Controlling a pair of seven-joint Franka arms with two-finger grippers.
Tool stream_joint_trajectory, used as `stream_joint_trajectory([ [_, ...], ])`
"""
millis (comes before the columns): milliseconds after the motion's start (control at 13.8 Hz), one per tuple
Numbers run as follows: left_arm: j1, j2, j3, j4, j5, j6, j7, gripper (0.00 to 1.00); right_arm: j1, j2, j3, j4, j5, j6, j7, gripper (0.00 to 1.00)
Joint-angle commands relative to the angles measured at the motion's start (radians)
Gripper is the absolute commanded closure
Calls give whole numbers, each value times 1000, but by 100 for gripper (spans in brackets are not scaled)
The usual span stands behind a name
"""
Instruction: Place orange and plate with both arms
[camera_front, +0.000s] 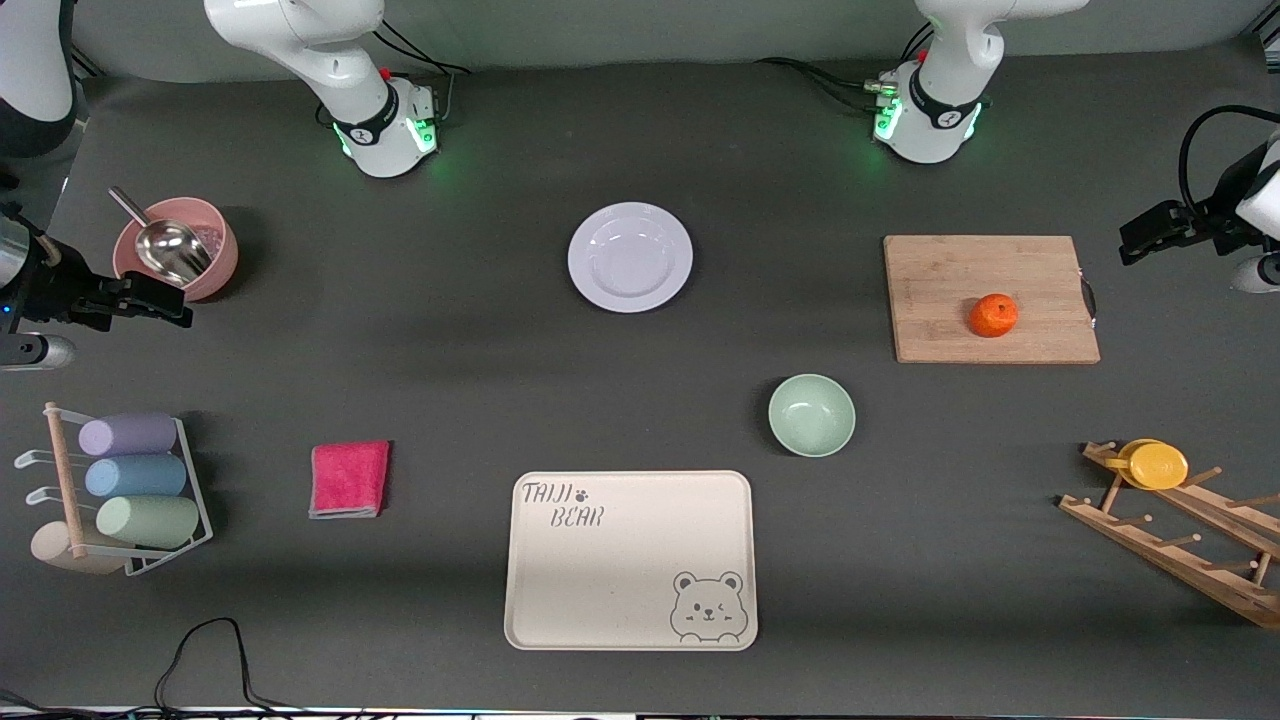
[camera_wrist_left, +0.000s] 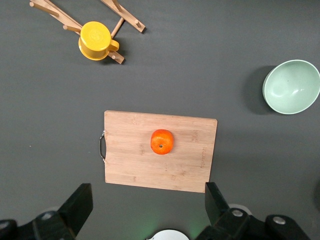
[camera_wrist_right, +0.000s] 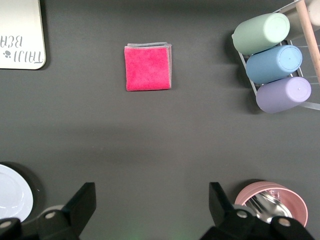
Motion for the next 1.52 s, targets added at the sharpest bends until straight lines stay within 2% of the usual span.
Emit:
stream_joint_trajectory([
  [0,-6,15,6,46,3,-40,5,0,8,-22,-6,-19,-6,-8,8,0],
  [870,17,14,7,46,4,-97,23,0,12,-30,-1,-9,-8,-8,8,0],
  [1014,45,-41,9,-18,4,-93,27,0,11,-30,-4,-11,-8,-8,8,0],
  [1449,62,-323,32,-363,0,-39,25,0,11,-31,-4,-12,-8,-8,8,0],
])
